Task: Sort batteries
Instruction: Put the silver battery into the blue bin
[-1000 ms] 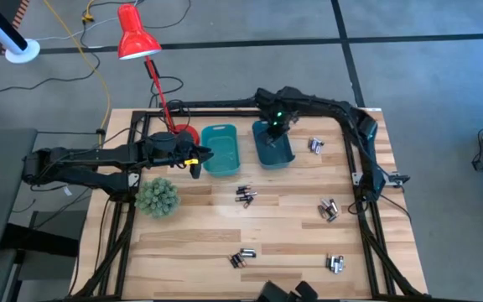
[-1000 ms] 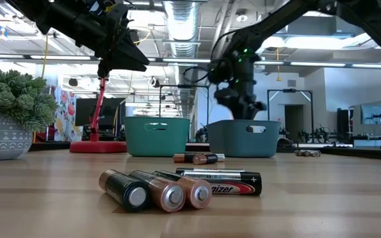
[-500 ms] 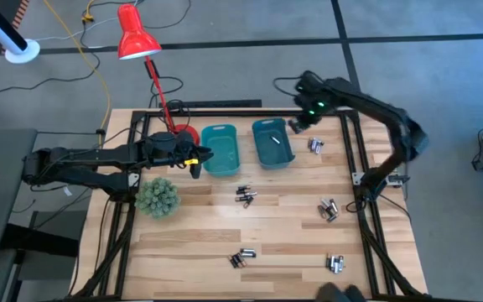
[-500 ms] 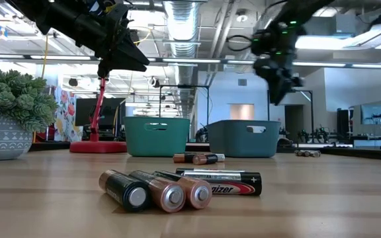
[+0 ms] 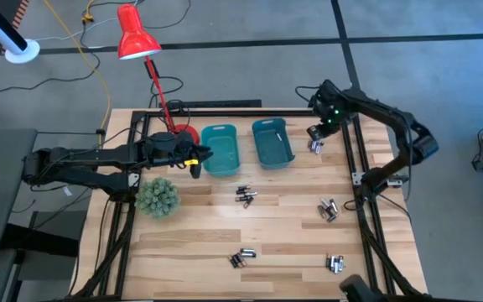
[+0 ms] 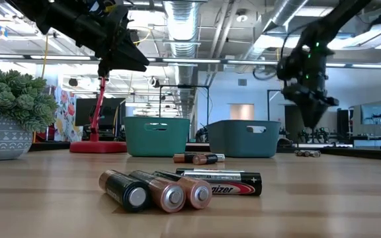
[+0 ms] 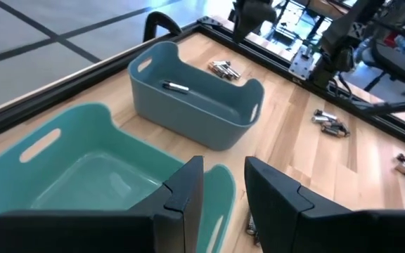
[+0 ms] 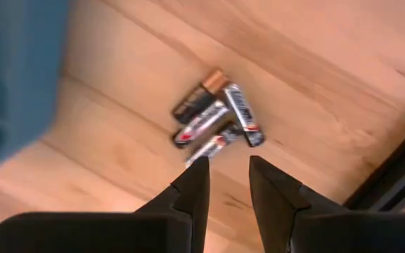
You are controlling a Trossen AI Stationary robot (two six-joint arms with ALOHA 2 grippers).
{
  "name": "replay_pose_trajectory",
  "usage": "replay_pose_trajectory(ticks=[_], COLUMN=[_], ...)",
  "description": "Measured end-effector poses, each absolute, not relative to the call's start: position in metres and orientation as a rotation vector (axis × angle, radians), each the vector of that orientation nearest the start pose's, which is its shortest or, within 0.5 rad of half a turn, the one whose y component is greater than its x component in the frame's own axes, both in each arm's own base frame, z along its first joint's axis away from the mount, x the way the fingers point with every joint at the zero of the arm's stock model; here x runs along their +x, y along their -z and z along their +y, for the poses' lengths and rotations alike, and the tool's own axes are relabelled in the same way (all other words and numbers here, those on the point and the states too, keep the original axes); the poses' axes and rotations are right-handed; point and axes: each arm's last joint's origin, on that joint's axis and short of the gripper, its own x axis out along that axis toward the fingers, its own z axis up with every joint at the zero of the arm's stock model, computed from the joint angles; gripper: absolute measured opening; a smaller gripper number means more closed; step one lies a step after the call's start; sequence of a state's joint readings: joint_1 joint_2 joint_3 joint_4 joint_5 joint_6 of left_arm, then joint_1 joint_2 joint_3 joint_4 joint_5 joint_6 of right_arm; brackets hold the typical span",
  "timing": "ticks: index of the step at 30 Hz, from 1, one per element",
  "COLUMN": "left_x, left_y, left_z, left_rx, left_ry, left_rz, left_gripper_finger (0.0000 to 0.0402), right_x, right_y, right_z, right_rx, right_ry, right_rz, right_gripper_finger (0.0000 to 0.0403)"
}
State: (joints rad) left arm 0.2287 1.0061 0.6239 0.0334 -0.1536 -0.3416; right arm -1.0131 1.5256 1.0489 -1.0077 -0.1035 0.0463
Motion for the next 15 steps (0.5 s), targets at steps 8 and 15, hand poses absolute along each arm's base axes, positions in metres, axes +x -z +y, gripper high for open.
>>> replay_pose_trajectory(ticks=[8, 15], left_x=[0.212, 0.212], left_y=[-0.258, -0.258], left_z=[0.054, 0.054], left_rx=[-0.347, -0.349], left_ry=[-0.442, -0.442], left_rz=[0.280, 0.280], left_gripper_finger=[0.0102, 0.0102], right_x=[0.151, 0.165], right_y=[-0.175, -0.176], right_z=[-0.234, -0.252], right_rx=[0.869, 0.779], right_ry=[0.693, 0.732], right_rz=[1.434, 1.448], right_gripper_finger=[0.0116, 0.0116])
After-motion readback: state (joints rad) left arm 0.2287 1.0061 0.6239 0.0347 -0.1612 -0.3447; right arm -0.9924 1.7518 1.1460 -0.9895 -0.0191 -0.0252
